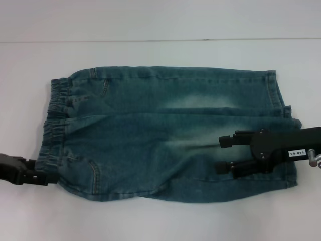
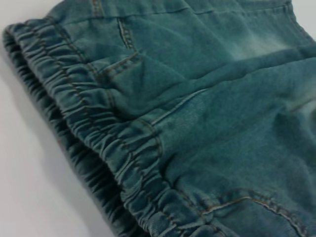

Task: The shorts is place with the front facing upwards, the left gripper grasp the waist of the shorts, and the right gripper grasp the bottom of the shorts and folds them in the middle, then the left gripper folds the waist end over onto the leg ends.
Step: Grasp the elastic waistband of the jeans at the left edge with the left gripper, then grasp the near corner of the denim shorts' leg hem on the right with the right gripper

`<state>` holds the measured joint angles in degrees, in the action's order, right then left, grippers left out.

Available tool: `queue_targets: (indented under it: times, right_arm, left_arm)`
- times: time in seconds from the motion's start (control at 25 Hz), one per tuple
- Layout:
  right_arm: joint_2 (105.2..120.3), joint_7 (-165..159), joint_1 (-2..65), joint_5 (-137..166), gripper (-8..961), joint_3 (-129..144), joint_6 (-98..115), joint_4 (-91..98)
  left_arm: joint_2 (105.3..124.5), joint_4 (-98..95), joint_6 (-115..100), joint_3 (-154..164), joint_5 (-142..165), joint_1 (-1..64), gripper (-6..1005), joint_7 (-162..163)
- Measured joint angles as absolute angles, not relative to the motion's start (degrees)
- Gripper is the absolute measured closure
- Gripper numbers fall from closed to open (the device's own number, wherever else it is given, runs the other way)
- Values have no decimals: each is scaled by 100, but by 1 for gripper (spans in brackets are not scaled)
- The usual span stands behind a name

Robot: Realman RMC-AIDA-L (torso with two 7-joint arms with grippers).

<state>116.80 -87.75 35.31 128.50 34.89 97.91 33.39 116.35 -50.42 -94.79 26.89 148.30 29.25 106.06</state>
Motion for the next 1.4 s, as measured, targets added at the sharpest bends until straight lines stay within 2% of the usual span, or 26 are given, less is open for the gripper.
queue_targets:
  times: [1.4]
  right_arm:
    - [11702, -8753, 3525, 12842, -1, 3489, 9638, 3340]
  left_arm:
    - [11614, -5206, -9456, 2591, 14856, 2937, 175, 10645]
